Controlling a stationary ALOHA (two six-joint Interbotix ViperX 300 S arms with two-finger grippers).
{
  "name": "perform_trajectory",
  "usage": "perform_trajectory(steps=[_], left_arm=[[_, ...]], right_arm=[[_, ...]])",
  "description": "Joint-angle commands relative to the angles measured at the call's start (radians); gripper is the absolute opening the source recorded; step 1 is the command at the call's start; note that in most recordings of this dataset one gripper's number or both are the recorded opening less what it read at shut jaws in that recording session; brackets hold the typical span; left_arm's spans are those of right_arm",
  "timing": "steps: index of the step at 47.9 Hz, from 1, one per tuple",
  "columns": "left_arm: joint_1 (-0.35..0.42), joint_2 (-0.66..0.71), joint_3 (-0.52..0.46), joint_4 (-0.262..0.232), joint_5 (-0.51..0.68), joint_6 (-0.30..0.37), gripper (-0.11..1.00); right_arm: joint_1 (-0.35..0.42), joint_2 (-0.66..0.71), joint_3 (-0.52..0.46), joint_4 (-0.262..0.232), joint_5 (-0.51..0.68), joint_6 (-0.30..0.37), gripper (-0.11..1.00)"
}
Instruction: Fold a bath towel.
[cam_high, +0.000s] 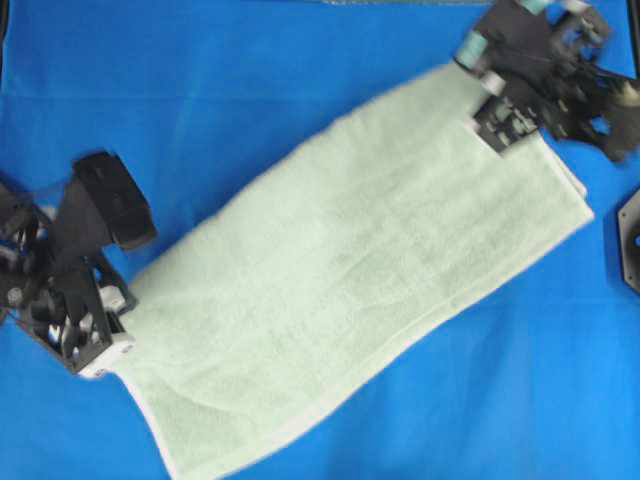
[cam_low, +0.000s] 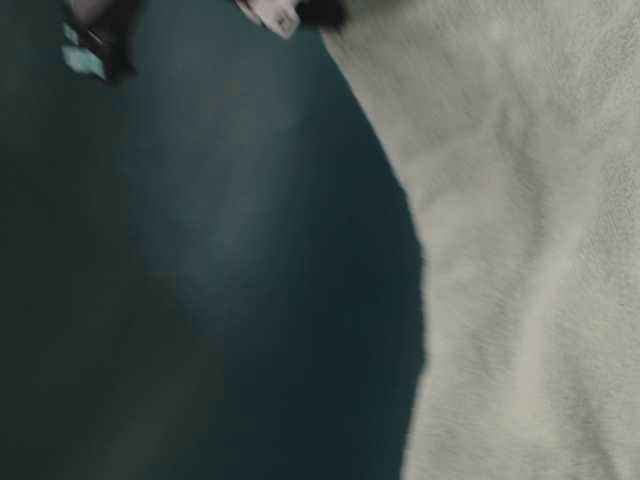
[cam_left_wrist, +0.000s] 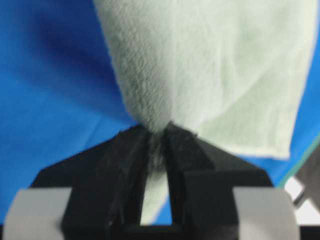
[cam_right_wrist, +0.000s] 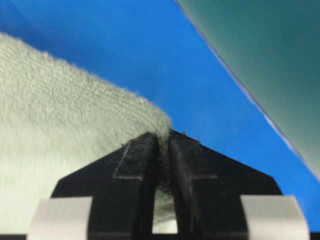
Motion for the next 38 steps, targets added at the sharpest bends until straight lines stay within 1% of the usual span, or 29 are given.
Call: perform_trajectory(steps=[1,4,8,13,22,24,25,31,34,36,38], left_arm=[[0.023,-0.049,0.08,0.005,-0.081,-0.008,0.09],[0.035,-0.064,0.129,0.003,-0.118,-0.008,0.09],[0.048,-0.077,0.181,0.003,-0.161,-0.008,0.09],[0.06,-0.078,0.216,0.003,-0.189,-0.008,0.09],[0.078,-0.078,0.238,0.005,-0.202,0.0,0.11],[0.08,-0.08,0.239,0.006,-0.202,0.002,0.18],[0.08,-0.08,0.239,0.006,-0.202,0.002,0.23],[0.08,-0.086,0.241,0.008,-0.186,0.02,0.6],[0.081,-0.095,0.241,0.011,-0.175,0.043,0.76],[0.081,-0.106,0.241,0.011,-0.161,0.061,0.83],[0.083,-0.121,0.241,0.011,-0.146,0.077,0.88]], right_arm=[[-0.089,0.055,-0.028,-0.032,-0.16,-0.02,0.11],[-0.126,0.092,-0.046,-0.038,-0.209,-0.038,0.11],[-0.16,0.14,-0.069,-0.038,-0.236,-0.069,0.11],[-0.173,0.186,-0.086,-0.038,-0.244,-0.106,0.11],[-0.176,0.218,-0.118,-0.038,-0.255,-0.117,0.11],[-0.176,0.221,-0.123,-0.038,-0.261,-0.117,0.11],[-0.175,0.222,-0.124,-0.038,-0.264,-0.117,0.15],[-0.175,0.216,-0.124,-0.038,-0.253,-0.118,0.52],[-0.173,0.199,-0.12,-0.037,-0.229,-0.121,0.65],[-0.169,0.186,-0.117,-0.031,-0.201,-0.121,0.69],[-0.155,0.16,-0.11,-0.008,-0.16,-0.121,0.68]])
